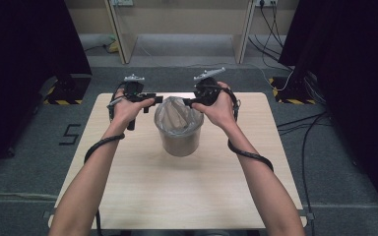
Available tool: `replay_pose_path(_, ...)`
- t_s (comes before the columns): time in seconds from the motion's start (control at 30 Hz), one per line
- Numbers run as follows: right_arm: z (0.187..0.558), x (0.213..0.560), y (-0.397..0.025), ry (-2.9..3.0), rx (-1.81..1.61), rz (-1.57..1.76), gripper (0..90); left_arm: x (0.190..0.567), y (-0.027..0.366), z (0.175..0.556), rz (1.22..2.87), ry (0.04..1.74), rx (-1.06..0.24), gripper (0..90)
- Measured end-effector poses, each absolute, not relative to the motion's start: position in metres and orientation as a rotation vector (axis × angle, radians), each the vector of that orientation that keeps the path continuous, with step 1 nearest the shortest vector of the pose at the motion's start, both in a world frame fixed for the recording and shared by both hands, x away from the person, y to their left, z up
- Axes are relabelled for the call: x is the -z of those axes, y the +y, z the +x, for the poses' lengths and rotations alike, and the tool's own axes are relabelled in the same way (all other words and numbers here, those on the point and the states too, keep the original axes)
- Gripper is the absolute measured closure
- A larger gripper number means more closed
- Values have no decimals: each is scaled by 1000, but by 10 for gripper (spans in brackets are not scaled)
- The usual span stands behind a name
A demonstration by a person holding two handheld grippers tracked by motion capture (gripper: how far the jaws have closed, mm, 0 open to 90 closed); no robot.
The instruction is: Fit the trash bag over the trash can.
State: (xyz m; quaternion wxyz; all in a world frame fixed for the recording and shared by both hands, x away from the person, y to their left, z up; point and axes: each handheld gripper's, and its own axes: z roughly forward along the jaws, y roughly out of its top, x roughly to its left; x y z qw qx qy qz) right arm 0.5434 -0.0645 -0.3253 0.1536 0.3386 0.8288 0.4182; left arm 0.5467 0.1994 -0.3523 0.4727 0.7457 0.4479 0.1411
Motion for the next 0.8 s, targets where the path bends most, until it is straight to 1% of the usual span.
replay_pose_path(0.07,545,325,-66,2368,-1208,983,450,354,197,551,1830,1099,-350,628)
replay_pose_path(0.13,547,324,-69,2347,-1230,999,500,356,196,558,1830,1117,-349,674)
replay_pose_path(0.2,551,324,-74,2320,-1246,1033,540,360,196,565,1829,1137,-352,699)
replay_pose_path(0.23,554,324,-77,2306,-1242,1052,543,362,195,568,1820,1145,-334,703)
replay_pose_path(0.33,562,326,-83,2301,-1228,1089,536,367,192,574,1837,1143,-311,705)
replay_pose_path(0.37,563,327,-83,2305,-1228,1091,525,367,191,575,1826,1140,-291,705)
replay_pose_path(0.47,562,328,-81,2346,-1260,1052,485,366,188,575,1830,1126,-287,715)
replay_pose_path(0.53,560,328,-77,2383,-1276,1012,457,362,188,572,1824,1112,-307,715)
replay_pose_path(0.57,559,329,-74,2400,-1276,998,452,359,187,568,1811,1101,-316,710)
replay_pose_path(0.67,559,331,-68,2434,-1209,971,444,350,184,558,1815,1055,-325,646)
replay_pose_path(0.73,562,335,-68,2433,-1160,982,448,346,179,550,1877,1017,-325,564)
replay_pose_path(0.8,564,338,-68,2433,-1127,992,452,347,177,546,1933,999,-350,535)
